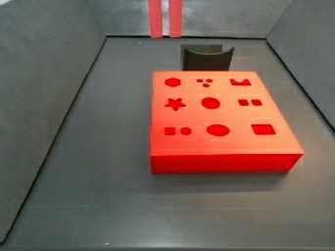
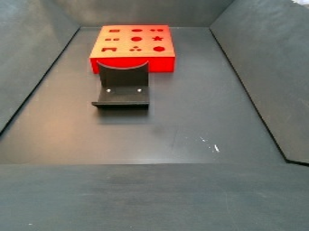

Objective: Insert the double-square object.

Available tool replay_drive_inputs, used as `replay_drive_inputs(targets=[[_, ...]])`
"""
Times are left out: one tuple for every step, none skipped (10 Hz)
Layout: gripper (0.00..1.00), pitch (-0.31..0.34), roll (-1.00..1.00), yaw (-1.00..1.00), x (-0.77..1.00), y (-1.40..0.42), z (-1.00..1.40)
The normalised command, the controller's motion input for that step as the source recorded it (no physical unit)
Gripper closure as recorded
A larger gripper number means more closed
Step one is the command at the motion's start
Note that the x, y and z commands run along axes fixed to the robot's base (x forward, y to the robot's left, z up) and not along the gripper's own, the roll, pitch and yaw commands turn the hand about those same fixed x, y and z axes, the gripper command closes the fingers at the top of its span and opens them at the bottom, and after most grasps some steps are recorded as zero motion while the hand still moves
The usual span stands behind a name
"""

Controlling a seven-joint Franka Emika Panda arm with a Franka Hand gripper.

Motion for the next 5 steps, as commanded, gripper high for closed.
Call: replay_drive_inputs(targets=[[1.00,-0.003,-0.02,0.00,0.00,0.00,0.00],[1.00,-0.019,-0.02,0.00,0.00,0.00,-0.01],[1.00,-0.006,-0.01,0.00,0.00,0.00,0.00],[1.00,-0.011,0.00,0.00,0.00,0.00,0.00],[1.00,0.000,0.02,0.00,0.01,-0.02,-0.05]])
